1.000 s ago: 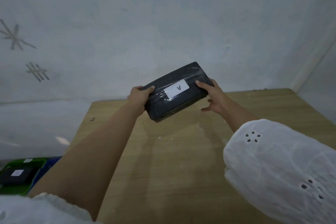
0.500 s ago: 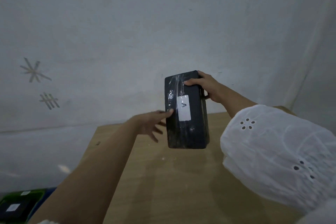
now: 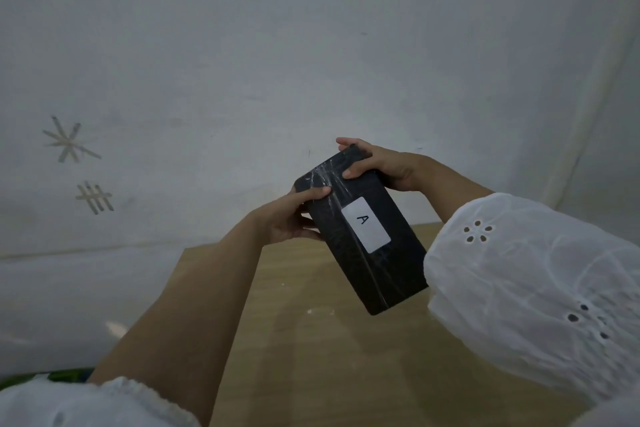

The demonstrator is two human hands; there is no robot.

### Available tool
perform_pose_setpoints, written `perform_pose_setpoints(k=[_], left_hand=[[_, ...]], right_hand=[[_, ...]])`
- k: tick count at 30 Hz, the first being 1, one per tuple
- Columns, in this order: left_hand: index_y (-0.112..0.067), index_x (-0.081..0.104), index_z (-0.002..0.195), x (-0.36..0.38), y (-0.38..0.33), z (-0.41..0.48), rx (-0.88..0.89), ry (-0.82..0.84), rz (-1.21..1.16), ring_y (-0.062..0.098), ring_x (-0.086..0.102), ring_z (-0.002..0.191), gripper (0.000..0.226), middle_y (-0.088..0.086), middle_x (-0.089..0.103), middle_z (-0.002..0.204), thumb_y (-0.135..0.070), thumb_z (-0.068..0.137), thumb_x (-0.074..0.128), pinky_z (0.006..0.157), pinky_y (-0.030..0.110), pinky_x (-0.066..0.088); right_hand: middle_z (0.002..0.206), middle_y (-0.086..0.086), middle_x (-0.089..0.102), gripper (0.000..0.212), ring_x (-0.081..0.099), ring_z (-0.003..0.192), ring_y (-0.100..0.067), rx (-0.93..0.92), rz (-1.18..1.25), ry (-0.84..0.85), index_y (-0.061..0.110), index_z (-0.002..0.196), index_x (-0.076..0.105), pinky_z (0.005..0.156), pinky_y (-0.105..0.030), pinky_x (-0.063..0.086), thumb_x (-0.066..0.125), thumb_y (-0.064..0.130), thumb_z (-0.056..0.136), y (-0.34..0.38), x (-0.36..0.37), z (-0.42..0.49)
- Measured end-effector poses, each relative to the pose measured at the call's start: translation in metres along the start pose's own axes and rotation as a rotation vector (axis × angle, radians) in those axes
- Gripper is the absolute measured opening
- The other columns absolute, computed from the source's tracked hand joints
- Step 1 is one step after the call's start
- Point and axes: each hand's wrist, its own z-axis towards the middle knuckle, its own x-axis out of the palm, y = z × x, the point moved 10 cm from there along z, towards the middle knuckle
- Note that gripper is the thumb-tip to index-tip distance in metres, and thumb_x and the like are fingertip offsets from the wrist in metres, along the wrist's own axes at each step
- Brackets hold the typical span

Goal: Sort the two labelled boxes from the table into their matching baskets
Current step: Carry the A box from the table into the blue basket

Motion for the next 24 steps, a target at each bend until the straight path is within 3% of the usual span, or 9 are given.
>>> perform_pose_setpoints(k=[5,9,13,17,24], left_hand=[[-0.016,0.041,0.137,-0.010,-0.011,0.004,0.126,-0.072,-0.172,0.032,0.064,0.102,0.087,0.015,0.055,0.121,-0.031,0.061,0.082,0.065,0.044,0.059],[-0.017,0.040,0.137,-0.017,-0.020,0.006,0.211,-0.114,-0.305,0.035,0.058,0.109,0.087,0.015,0.051,0.123,-0.030,0.062,0.083,0.066,0.046,0.058],[-0.018,0.041,0.134,-0.039,-0.020,0.007,0.297,-0.181,-0.490,0.036,0.055,0.115,0.080,0.019,0.050,0.129,-0.029,0.065,0.082,0.068,0.049,0.058],[-0.020,0.048,0.123,-0.060,-0.012,0.007,0.372,-0.228,-0.706,0.037,0.053,0.115,0.066,0.019,0.050,0.126,-0.029,0.067,0.082,0.072,0.054,0.056],[-0.019,0.048,0.127,-0.053,-0.005,0.011,0.390,-0.242,-0.793,0.039,0.049,0.119,0.065,0.017,0.048,0.131,-0.028,0.071,0.079,0.074,0.058,0.055]], right_hand=[[0.124,0.004,0.057,0.049,0.059,0.112,-0.021,-0.011,-0.004,-0.095,0.039,0.120,0.052,0.104,-0.048,0.043,0.073,0.030,0.077,0.007,-0.006,0.003],[0.126,0.006,0.060,0.051,0.058,0.114,-0.019,0.032,-0.111,-0.100,0.039,0.128,0.050,0.102,-0.046,0.044,0.069,0.036,0.081,0.007,-0.016,-0.003],[0.126,0.007,0.060,0.038,0.056,0.116,-0.019,0.152,-0.242,-0.074,0.046,0.115,0.056,0.096,-0.038,0.046,0.068,0.039,0.080,-0.007,-0.032,-0.017],[0.138,0.004,0.048,0.053,0.041,0.128,-0.024,0.189,-0.251,-0.197,0.041,0.127,0.051,0.103,-0.058,0.031,0.070,0.044,0.077,-0.020,-0.060,-0.028],[0.122,0.007,0.052,0.077,0.053,0.111,-0.020,0.078,0.193,-0.316,0.043,0.136,0.029,0.088,-0.059,0.047,0.075,0.033,0.075,-0.047,-0.041,-0.024]])
